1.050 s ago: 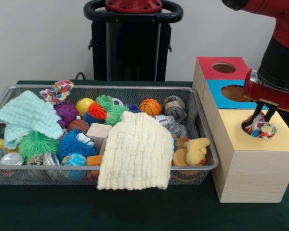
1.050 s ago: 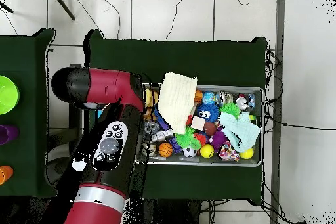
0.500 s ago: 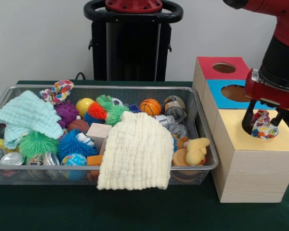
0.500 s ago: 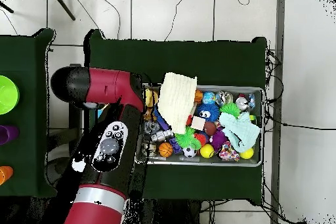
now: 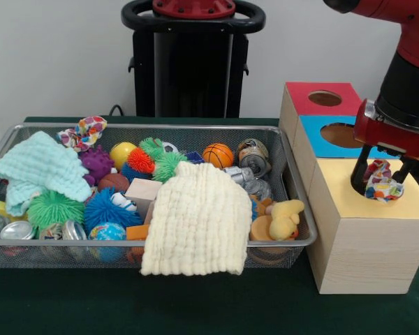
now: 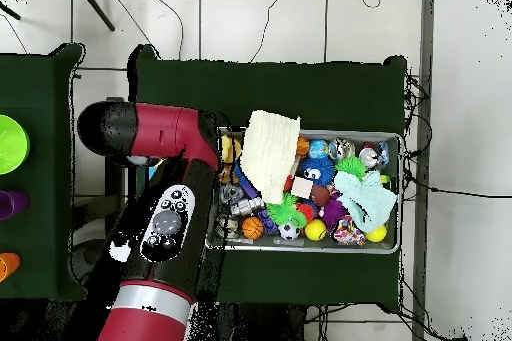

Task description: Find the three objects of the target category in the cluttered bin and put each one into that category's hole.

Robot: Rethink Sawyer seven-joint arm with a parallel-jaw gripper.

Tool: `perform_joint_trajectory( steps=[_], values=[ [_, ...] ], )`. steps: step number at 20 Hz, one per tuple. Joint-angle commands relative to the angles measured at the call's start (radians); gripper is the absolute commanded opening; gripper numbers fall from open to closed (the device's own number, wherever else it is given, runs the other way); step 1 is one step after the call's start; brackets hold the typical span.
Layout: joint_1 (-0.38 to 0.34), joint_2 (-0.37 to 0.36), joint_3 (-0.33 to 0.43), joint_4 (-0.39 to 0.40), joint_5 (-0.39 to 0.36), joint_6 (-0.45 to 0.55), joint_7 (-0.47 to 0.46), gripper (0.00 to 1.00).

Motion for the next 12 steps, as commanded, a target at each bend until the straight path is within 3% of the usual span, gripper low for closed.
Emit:
perform_joint_trajectory(
  steps=[1,12],
  values=[
    [-0.036,-0.005,0.034,0.016,0.014,0.044,0.253,1.0],
    [-0.047,-0.011,0.037,0.007,0.023,0.071,0.256,1.0]
  ],
)
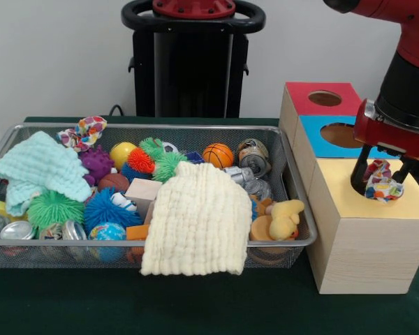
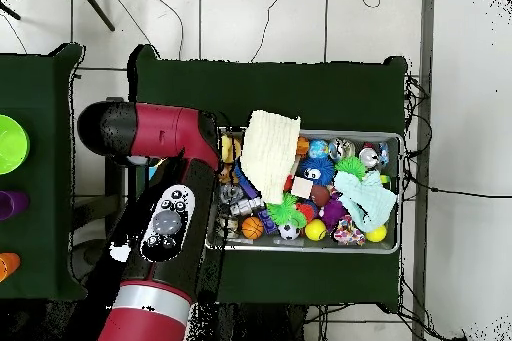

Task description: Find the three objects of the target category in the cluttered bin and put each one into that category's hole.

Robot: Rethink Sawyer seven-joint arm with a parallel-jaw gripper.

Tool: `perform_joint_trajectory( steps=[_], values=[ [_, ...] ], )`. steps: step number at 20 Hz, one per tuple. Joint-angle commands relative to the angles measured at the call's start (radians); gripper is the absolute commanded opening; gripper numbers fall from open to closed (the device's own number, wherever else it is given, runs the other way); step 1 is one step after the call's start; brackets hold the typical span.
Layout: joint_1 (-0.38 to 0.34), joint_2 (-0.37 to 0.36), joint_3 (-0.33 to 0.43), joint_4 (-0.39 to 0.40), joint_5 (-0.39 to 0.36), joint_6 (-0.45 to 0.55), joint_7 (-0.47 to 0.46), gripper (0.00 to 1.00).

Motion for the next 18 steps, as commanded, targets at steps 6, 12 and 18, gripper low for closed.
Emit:
perform_joint_trajectory(
  steps=[6,12,18],
  values=[
    [-0.05,-0.011,0.035,0.004,0.027,0.087,0.264,1.0],
    [-0.047,-0.009,0.03,-0.001,0.024,0.094,0.265,0.0],
    [-0.046,-0.01,0.03,0.002,0.024,0.093,0.261,0.0]
  ],
)
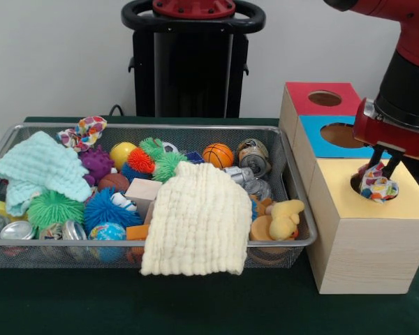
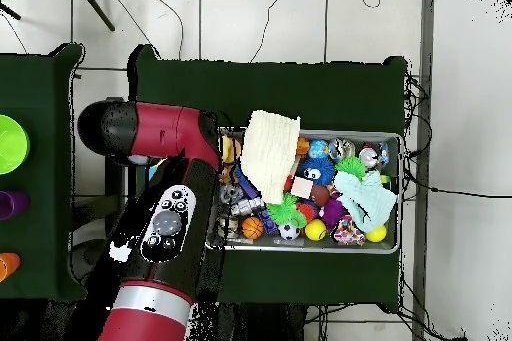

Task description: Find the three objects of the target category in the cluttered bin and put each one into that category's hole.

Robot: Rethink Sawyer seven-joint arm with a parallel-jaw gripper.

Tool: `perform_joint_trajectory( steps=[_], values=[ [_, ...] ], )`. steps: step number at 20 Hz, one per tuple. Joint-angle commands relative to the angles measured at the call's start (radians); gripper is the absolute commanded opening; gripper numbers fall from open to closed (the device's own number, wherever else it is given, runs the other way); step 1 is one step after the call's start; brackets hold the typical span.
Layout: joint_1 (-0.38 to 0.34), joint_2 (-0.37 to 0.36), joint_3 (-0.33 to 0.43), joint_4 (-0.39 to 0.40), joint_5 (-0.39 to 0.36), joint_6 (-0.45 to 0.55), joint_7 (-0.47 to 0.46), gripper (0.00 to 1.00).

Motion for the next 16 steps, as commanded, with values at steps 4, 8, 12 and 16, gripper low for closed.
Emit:
perform_joint_trajectory(
  steps=[4,8,12,16],
  values=[
    [-0.045,-0.009,0.034,0.005,0.022,0.086,0.259,0.0],
    [-0.05,-0.011,0.041,0.004,0.026,0.093,0.255,0.0],
    [-0.052,-0.01,0.037,-0.012,0.022,0.106,0.251,0.0],
    [-0.054,-0.009,0.036,-0.024,0.024,0.123,0.255,0.0]
  ],
)
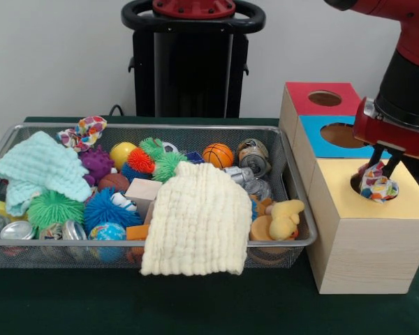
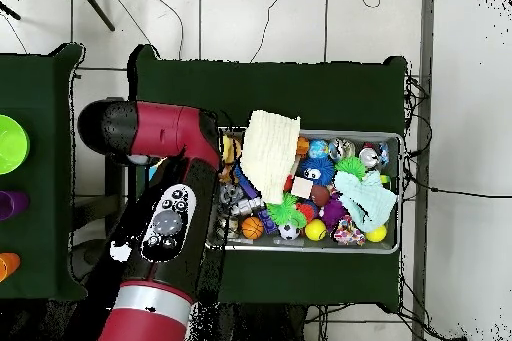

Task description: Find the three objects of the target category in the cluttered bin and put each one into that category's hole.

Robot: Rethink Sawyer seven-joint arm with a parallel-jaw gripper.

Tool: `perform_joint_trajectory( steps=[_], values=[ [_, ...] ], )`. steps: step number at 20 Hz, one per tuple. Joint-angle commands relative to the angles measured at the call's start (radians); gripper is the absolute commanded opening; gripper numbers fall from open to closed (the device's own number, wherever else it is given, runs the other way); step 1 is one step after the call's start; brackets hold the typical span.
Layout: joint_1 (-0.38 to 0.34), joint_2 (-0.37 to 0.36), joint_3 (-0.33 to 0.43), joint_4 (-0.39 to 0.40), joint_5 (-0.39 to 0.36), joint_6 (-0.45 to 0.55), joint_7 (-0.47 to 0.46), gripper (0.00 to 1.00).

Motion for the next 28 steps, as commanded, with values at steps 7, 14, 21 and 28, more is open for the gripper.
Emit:
perform_joint_trajectory(
  steps=[7,14,21,28],
  values=[
    [-0.06,0.001,0.035,-0.055,0.02,0.143,0.259,0.0],
    [-0.067,0.002,0.036,-0.063,0.019,0.15,0.26,0.0],
    [-0.063,0.002,0.03,-0.061,0.017,0.145,0.271,0.0],
    [-0.06,-0.004,0.03,-0.048,0.017,0.127,0.269,0.0]
  ],
)
